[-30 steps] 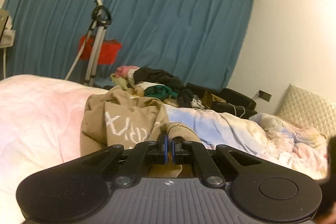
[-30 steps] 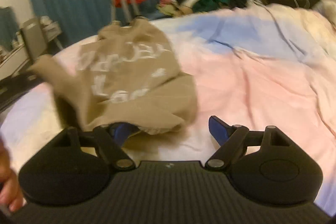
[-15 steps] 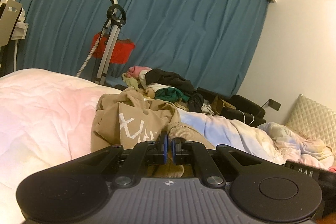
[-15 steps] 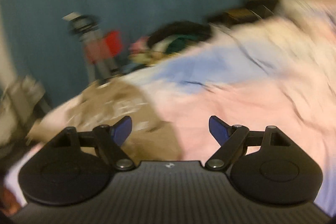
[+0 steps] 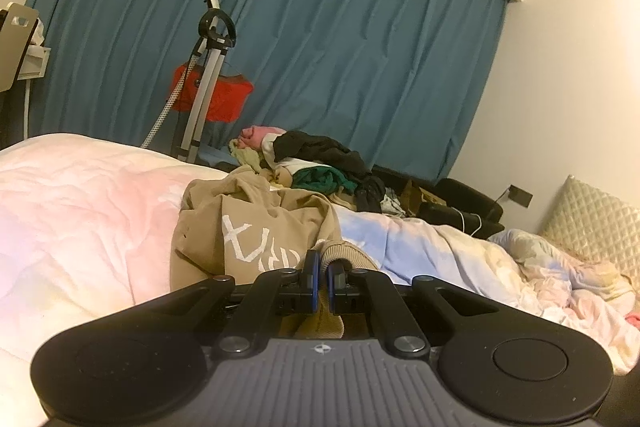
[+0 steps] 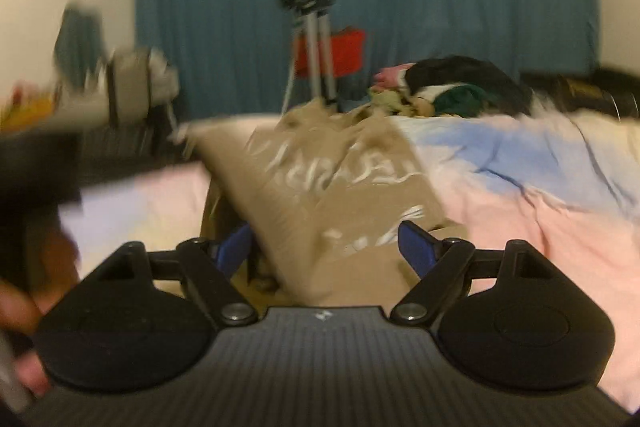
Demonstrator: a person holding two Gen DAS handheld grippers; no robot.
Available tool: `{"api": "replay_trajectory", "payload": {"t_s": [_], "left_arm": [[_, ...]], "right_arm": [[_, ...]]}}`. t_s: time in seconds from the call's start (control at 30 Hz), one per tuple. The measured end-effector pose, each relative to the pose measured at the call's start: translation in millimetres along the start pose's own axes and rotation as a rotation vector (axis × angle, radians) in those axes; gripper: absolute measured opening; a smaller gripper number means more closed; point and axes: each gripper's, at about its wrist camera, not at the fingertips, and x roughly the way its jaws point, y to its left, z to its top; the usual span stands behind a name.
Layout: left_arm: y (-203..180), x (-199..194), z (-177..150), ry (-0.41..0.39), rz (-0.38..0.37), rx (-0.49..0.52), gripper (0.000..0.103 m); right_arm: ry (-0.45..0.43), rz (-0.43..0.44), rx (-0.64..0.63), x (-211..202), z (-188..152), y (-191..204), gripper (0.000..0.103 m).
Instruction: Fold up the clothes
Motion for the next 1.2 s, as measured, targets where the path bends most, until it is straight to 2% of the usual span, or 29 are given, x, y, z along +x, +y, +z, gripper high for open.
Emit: {"api": "replay_trajectory", "payload": {"t_s": [0.13,0.2,0.27,0.33,0.43,0.53,0.63,0.73,0.83,0.9,0.93,1.1,1.2], "left_arm": [[-1.3,-1.2,0.5,-0.005,0.003,0.003,0.005],[-2.1,-1.7,0.6,-0.007,0.004,0.004,0.005],[-3.2,-1.8,0.7,-0.007,0.001,0.004,0.005],[-7.6,-0.5,-1.0,0.007,-0.017,0.020,0.005],[-21.8,-4.4,-5.0,-0.005,-0.033,0.081,0.005],[-35.6,-11.1,-7.1,-0.036,-0.037,0.138,0.005],[-41.6,-19.8,-4.1,-0.085,-0.023,0.162,0.004],[-36.4,-26.6,1.9,-0.127,0.012,0.134,0.004],[-25.6,-30.5,9.5,-0.145,0.029,0.073,0.004],[-23.2,-34.0,13.0,-0.152,0.029,0.053,0.004],[-23.9,-37.2,14.9,-0.162,0.024,0.051,0.004],[-28.4,-57.4,26.4,-0.211,-0.048,0.039,0.004],[-31.7,-65.5,28.4,-0.212,-0.083,0.052,0.004]], "right_arm": [[-0.002,-0.105,-0.116,16.9,-6.6,12.6,0.082],[-0.038,-0.193,-0.119,15.2,-5.4,6.7,0.082],[-0.114,-0.256,-0.049,2.2,1.4,-7.2,0.082],[-0.201,-0.265,0.059,-15.7,9.4,-23.0,0.082],[-0.247,-0.275,0.192,-29.4,18.4,-44.8,0.084],[-0.205,-0.255,0.260,-29.1,20.1,-61.5,0.084],[-0.111,-0.257,0.285,-21.3,20.2,-72.1,0.084],[0.018,-0.292,0.343,-4.6,12.3,-79.0,0.084],[0.078,-0.301,0.439,3.5,-0.7,-94.0,0.084],[0.040,-0.276,0.484,-2.2,-2.1,-97.6,0.084],[-0.003,-0.289,0.470,-9.6,1.3,-93.3,0.084],[-0.375,-0.423,0.215,-64.9,22.8,-59.5,0.084],[-0.426,-0.458,0.098,-69.0,25.9,-42.3,0.084]]}}
